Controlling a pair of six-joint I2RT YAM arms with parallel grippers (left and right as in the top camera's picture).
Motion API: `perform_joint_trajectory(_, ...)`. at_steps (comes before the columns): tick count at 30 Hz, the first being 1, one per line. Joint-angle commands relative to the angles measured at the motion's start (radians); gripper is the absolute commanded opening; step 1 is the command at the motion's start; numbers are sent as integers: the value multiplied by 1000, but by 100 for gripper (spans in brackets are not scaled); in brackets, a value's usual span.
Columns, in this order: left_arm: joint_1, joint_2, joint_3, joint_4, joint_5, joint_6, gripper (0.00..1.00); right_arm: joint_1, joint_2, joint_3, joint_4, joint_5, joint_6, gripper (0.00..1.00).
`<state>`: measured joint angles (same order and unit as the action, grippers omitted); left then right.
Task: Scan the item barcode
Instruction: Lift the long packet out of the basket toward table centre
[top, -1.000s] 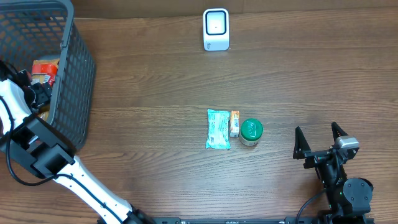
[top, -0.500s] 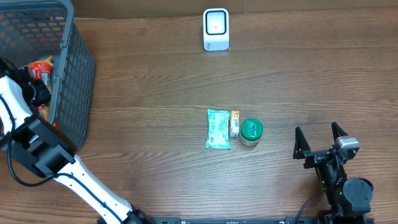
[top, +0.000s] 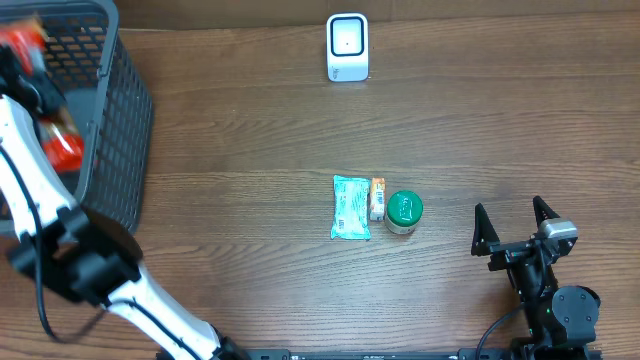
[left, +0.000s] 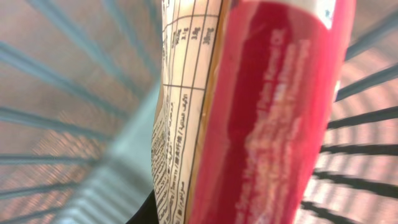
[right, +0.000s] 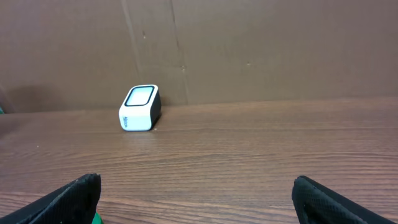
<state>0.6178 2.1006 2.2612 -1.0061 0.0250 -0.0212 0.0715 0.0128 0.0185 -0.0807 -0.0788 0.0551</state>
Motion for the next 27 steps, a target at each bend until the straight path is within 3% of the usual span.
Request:
perform_joint_trajectory(1,-30,-213,40,24,-6,-87,4,-6,-8,-11,4,-2,-4,100)
perform_joint_trajectory(8,-122,-378,40,-31,-6,-136,4,-6,-8,-11,4,-2,-4,100)
perform_joint_trajectory(18,-395,-413,-3,-385,-6,-230,4,-6,-8,-11,4,-2,-4,100)
perform_joint_trajectory(20,-463,-406,-72,-417,-15,-229,4,-6,-8,-11,4,-2,-4,100)
perform_joint_trajectory(21,-539,-404,-190,-398,-33,-230,4,-6,-8,-11,4,-2,-4,100)
perform_joint_trajectory(27,-733,-404,-595,-194,-74,-294,4,-6,-8,-11,4,-2,-4,100)
